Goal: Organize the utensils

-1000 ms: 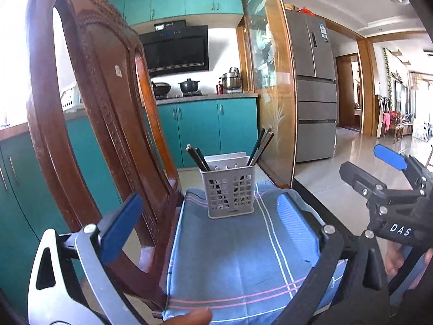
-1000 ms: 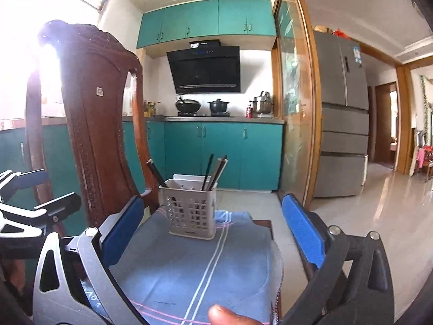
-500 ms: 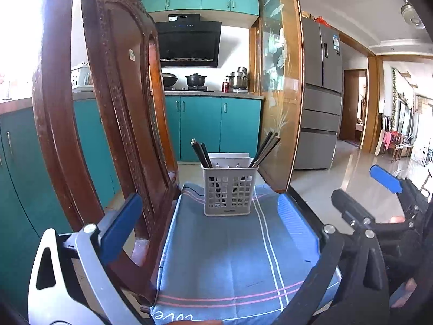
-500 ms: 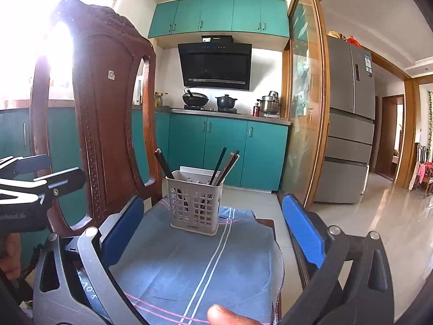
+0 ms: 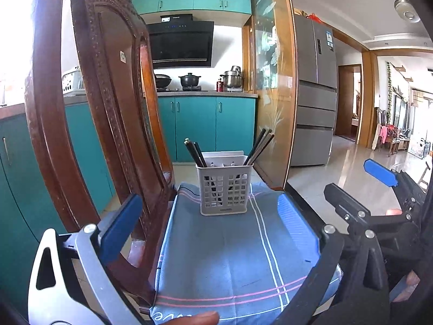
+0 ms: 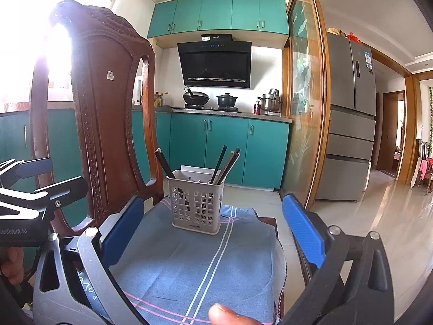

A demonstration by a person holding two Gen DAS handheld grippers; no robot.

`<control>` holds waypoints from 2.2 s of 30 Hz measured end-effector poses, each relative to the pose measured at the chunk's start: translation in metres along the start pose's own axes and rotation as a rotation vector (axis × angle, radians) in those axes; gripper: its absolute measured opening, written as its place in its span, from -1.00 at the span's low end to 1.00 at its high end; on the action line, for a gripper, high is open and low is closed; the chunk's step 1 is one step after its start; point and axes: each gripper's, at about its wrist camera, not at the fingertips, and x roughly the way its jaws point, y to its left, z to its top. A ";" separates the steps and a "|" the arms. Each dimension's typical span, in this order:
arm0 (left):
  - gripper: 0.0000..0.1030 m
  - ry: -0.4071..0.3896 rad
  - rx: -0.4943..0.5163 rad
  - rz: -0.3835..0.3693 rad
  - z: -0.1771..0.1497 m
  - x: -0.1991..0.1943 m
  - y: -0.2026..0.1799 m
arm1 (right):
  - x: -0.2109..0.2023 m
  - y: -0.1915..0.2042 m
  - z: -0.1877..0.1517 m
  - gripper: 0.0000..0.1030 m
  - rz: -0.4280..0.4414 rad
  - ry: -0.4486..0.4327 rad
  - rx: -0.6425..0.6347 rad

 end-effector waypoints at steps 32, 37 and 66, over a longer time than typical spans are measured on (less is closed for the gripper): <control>0.93 0.012 -0.004 0.003 0.003 0.003 0.004 | 0.001 0.002 -0.001 0.94 0.002 -0.010 -0.003; 0.93 0.014 -0.007 0.003 0.004 0.005 0.006 | 0.001 0.003 0.000 0.94 0.002 -0.010 -0.004; 0.93 0.029 -0.019 0.002 0.002 0.012 0.005 | 0.004 0.001 0.001 0.94 0.004 -0.007 -0.001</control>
